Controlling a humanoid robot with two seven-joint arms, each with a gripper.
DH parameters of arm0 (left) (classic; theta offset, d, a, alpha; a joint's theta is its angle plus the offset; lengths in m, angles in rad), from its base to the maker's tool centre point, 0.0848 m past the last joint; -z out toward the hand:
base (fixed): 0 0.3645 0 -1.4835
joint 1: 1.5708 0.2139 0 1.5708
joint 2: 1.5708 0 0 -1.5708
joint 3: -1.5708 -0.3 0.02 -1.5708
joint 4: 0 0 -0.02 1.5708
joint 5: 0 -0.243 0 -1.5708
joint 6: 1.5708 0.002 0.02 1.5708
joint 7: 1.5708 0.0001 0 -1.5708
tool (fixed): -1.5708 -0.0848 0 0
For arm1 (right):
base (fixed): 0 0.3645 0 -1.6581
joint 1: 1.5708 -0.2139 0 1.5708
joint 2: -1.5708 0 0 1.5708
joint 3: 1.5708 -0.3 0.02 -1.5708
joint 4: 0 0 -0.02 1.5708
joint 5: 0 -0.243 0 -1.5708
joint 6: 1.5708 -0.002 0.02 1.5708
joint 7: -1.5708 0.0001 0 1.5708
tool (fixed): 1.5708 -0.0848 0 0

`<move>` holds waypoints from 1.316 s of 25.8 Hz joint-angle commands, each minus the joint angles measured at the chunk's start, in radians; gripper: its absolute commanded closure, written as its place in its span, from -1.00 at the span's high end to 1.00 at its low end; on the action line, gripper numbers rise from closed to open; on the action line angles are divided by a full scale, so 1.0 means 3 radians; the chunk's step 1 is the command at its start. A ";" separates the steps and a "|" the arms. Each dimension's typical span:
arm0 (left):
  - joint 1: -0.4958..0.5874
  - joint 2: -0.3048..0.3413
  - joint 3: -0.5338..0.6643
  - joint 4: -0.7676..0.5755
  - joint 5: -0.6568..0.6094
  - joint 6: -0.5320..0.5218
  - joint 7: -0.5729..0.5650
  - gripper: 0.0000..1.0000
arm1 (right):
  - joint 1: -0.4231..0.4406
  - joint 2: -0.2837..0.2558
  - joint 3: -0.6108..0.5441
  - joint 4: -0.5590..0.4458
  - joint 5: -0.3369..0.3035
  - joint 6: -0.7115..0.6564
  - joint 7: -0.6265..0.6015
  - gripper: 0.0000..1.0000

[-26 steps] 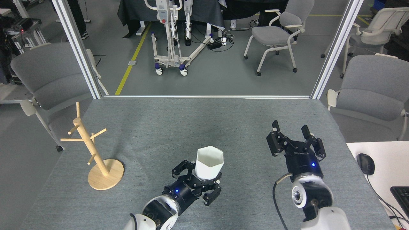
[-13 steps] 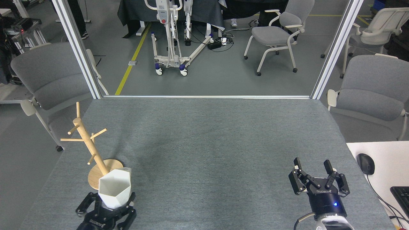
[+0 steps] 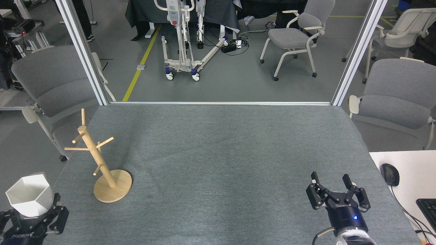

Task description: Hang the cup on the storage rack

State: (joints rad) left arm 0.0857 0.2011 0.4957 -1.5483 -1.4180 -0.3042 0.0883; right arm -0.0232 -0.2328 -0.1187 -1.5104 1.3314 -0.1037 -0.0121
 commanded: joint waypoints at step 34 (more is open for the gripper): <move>-0.0736 -0.0036 -0.0507 0.0242 -0.0606 0.0406 -0.0274 -1.00 | -0.0127 0.0086 0.0007 0.0249 -0.0020 0.0003 -0.0011 0.98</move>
State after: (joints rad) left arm -0.1407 0.1893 0.3640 -1.4658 -1.5980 -0.1817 0.0058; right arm -0.0584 -0.2140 -0.1179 -1.4380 1.3257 -0.1029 -0.0154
